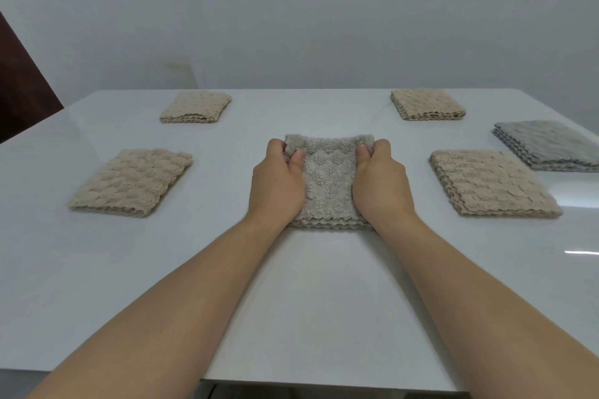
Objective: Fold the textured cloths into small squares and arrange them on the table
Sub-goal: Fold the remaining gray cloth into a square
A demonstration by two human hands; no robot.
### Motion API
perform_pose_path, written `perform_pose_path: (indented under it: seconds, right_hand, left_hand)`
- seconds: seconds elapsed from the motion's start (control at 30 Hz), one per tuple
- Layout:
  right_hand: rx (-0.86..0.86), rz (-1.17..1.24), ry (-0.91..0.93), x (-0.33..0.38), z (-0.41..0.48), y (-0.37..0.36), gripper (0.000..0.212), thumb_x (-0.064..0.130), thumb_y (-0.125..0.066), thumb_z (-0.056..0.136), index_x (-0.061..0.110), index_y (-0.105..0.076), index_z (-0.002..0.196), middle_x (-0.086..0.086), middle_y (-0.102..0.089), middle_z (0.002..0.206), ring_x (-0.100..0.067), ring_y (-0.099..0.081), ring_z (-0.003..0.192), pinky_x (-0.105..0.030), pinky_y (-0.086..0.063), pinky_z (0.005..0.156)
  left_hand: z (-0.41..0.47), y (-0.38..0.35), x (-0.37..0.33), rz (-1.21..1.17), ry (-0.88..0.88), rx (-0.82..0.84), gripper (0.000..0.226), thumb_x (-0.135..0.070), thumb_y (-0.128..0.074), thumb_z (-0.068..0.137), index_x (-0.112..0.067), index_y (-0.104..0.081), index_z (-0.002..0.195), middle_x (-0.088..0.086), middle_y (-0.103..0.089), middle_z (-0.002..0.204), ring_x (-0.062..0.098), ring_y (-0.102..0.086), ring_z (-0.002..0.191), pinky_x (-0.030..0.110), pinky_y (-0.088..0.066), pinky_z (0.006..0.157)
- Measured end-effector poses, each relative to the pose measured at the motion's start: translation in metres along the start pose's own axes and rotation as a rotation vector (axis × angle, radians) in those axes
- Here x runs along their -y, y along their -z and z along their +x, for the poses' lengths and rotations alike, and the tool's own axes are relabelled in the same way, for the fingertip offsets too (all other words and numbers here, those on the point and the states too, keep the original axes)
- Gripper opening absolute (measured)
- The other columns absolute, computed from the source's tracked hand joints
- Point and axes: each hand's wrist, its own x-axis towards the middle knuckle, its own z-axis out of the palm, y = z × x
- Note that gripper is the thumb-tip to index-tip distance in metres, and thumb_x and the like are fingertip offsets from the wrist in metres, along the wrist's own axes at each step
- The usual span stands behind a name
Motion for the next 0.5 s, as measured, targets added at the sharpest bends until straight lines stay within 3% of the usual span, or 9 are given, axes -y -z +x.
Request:
perform_pose_path:
  seconds: [0.13,0.3,0.43,0.5]
  right_hand:
    - [0.014,0.034,-0.027,-0.004,0.001,0.003,0.034,0.044,-0.03,0.109,0.014,-0.046,0.103,-0.006,-0.059,0.084,-0.024,-0.058,0.075,-0.036,-0.036,0.058]
    - [0.024,0.009,-0.074,-0.007,0.0,0.006,0.033,0.045,-0.033,0.108,0.017,-0.045,0.096,0.0,-0.058,0.077,-0.012,-0.053,0.066,-0.026,-0.03,0.051]
    - [0.114,-0.032,-0.134,0.011,0.001,0.004,0.028,0.043,-0.033,0.109,0.02,-0.044,0.095,0.001,-0.058,0.073,-0.01,-0.053,0.061,-0.019,-0.034,0.045]
    - [0.162,-0.034,-0.153,0.034,0.014,-0.001,0.029,0.042,-0.034,0.109,0.02,-0.044,0.093,0.0,-0.058,0.073,-0.012,-0.053,0.061,-0.021,-0.029,0.045]
  left_hand:
    - [-0.001,-0.002,0.002,-0.028,0.027,0.03,0.016,-0.035,-0.047,0.107,-0.019,-0.046,0.104,-0.005,-0.055,0.069,0.007,-0.049,0.06,0.011,-0.037,0.052]
    - [-0.002,-0.005,0.008,-0.082,0.089,0.062,0.018,-0.044,-0.047,0.105,-0.027,-0.046,0.11,-0.007,-0.059,0.065,0.005,-0.056,0.058,0.014,-0.04,0.053]
    - [0.008,0.008,0.005,-0.141,0.195,0.104,0.022,-0.043,-0.05,0.103,-0.024,-0.054,0.111,-0.005,-0.064,0.073,0.006,-0.061,0.07,0.019,-0.046,0.059]
    - [0.027,0.025,0.004,-0.13,0.241,0.122,0.025,-0.043,-0.051,0.103,-0.021,-0.055,0.113,-0.005,-0.063,0.071,0.005,-0.06,0.066,0.017,-0.044,0.057]
